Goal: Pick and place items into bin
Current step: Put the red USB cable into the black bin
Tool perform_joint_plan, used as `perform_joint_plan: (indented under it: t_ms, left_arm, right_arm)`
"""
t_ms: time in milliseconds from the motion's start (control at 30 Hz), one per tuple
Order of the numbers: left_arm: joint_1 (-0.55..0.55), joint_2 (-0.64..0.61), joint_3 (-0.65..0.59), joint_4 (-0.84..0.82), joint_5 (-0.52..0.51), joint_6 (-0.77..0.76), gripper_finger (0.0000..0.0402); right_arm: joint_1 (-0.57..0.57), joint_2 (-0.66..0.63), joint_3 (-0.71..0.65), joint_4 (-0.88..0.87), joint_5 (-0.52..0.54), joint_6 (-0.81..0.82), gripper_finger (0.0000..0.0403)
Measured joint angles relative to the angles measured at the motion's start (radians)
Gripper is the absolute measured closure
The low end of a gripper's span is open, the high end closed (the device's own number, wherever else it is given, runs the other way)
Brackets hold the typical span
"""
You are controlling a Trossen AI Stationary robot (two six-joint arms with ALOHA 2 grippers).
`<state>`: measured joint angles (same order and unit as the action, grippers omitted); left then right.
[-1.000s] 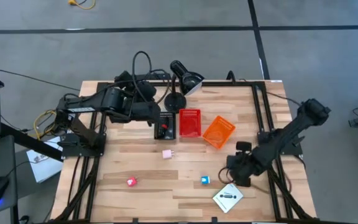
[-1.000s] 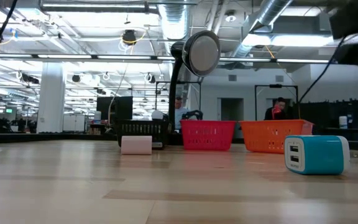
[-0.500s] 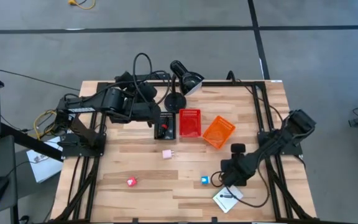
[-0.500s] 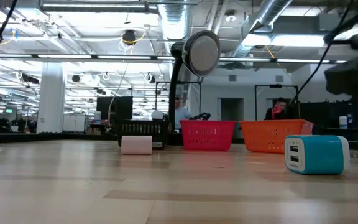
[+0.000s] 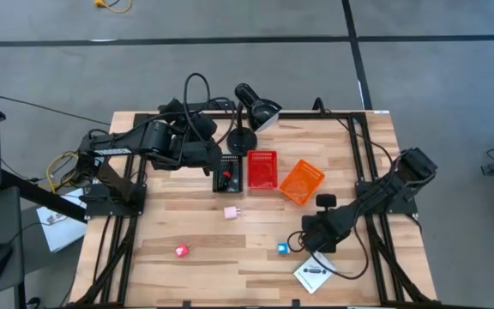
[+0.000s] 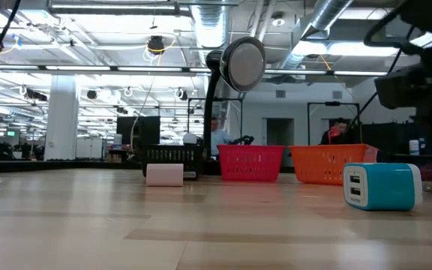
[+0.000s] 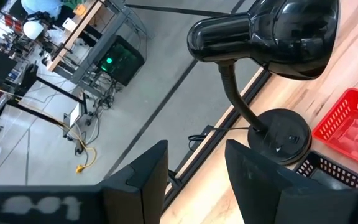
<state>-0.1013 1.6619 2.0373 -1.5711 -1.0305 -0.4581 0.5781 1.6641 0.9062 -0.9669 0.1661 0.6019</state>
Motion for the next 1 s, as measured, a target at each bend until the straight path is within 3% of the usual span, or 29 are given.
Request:
perform_joint_plan:
  t_ms: [67,200,300,467,533,733,933,1000]
  left_arm:
    - [0.000,0.000,0.000,0.000,-0.003,0.020,0.0251]
    - [0.000,0.000,0.000,0.000,-0.009,0.043,0.0251]
    - [0.000,0.000,0.000,0.000,-0.032,0.055,0.0251]
    - [0.000,0.000,0.000,0.000,-0.034,0.055,0.0251]
    - [0.000,0.000,0.000,0.000,-0.034,0.055,0.0251]
    - [0.000,0.000,0.000,0.000,-0.034,0.056,0.0251]
    - [0.000,0.000,0.000,0.000,-0.050,0.072,0.0251]
    - [0.000,0.000,0.000,0.000,-0.056,0.084,0.0251]
  right_arm:
    - [-0.004,-0.026,0.001,0.022,0.002,-0.011,0.0393]
    - [-0.005,-0.101,0.023,0.141,0.080,-0.114,0.0387]
    - [-0.016,-0.165,0.048,0.243,0.186,-0.200,0.0396]
    - [-0.066,-0.273,0.081,0.504,0.457,-0.226,0.0390]
    - [-0.104,-0.308,0.082,0.639,0.500,-0.262,0.0392]
    - [-0.296,-0.313,0.082,0.989,0.487,-0.242,0.0392]
    - [-0.490,-0.160,0.082,1.298,0.232,-0.167,0.0398]
    - [-0.540,-0.090,0.082,1.354,0.220,-0.132,0.0397]
